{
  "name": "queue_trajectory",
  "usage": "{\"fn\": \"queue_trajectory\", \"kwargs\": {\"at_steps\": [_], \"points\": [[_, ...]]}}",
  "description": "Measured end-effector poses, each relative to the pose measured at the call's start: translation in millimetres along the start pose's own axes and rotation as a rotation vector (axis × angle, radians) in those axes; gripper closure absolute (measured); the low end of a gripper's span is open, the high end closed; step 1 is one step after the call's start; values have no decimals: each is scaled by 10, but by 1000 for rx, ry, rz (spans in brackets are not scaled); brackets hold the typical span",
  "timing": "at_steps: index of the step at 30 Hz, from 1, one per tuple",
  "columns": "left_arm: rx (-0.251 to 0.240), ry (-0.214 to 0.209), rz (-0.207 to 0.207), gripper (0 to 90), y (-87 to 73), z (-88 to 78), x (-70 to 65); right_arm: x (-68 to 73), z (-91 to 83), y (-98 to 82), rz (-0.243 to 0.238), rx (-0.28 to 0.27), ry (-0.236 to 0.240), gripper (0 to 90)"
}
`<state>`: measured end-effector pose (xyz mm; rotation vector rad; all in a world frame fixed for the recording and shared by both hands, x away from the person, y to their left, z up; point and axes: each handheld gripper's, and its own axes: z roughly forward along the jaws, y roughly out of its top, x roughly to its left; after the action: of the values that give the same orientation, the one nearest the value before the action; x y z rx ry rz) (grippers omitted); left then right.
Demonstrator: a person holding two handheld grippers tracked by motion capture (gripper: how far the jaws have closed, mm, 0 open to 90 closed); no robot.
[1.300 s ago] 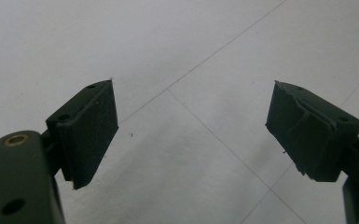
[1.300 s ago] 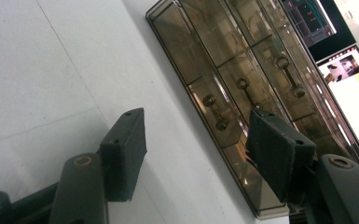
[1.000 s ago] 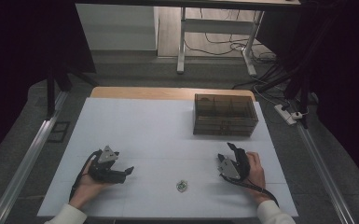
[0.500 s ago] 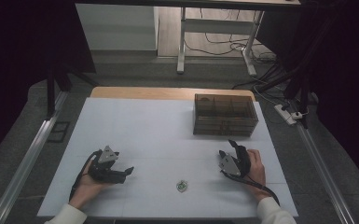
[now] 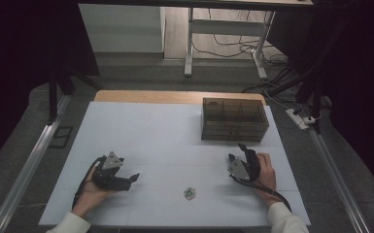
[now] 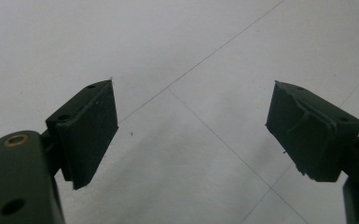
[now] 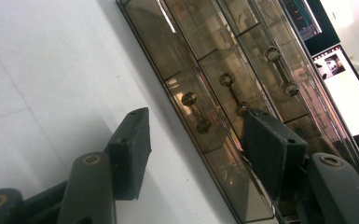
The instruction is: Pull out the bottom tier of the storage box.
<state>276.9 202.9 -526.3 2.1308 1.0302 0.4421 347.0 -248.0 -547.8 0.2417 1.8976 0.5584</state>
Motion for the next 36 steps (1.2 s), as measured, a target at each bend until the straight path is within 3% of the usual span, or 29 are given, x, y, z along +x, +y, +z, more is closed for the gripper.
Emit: {"fn": "queue_trajectory", "kwargs": {"at_steps": [36], "points": [[5, 5, 10, 165, -1, -2, -4, -15, 159, -27, -4, -10, -13, 470]]}}
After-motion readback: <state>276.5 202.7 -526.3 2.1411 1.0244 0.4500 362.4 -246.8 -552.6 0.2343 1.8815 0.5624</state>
